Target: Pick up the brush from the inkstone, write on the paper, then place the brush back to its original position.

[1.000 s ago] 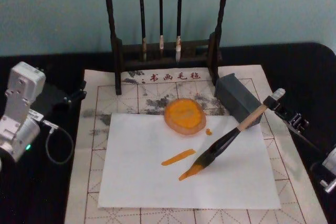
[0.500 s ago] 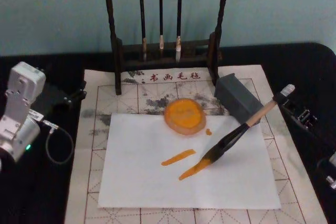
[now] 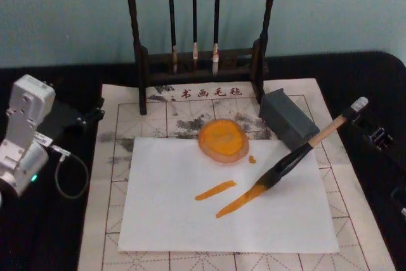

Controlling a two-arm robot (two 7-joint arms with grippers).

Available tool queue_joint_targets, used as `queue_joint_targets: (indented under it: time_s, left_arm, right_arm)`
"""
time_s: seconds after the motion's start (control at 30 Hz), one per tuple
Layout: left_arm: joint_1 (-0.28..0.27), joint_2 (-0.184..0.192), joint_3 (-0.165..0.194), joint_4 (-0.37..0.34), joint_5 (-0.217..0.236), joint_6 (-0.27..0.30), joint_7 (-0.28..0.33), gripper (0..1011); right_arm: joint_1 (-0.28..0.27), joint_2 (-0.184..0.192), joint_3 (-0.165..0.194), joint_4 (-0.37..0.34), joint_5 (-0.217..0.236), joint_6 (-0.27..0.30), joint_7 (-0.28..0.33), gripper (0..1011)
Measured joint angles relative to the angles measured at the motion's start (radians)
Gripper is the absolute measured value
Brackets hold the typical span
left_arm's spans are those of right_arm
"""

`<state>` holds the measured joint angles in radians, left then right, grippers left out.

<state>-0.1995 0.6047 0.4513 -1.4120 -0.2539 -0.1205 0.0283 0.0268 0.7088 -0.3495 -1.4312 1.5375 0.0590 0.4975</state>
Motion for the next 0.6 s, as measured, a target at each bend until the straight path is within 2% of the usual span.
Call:
queue_joint_targets:
  time_s: [0.6]
  left_arm:
    - [0.0,0.0,0.0,0.0,0.0,0.0,0.0,1001]
  right_arm:
    - [-0.008,-0.006,0.025,0.0,-0.001,0.001,-0.001,198]
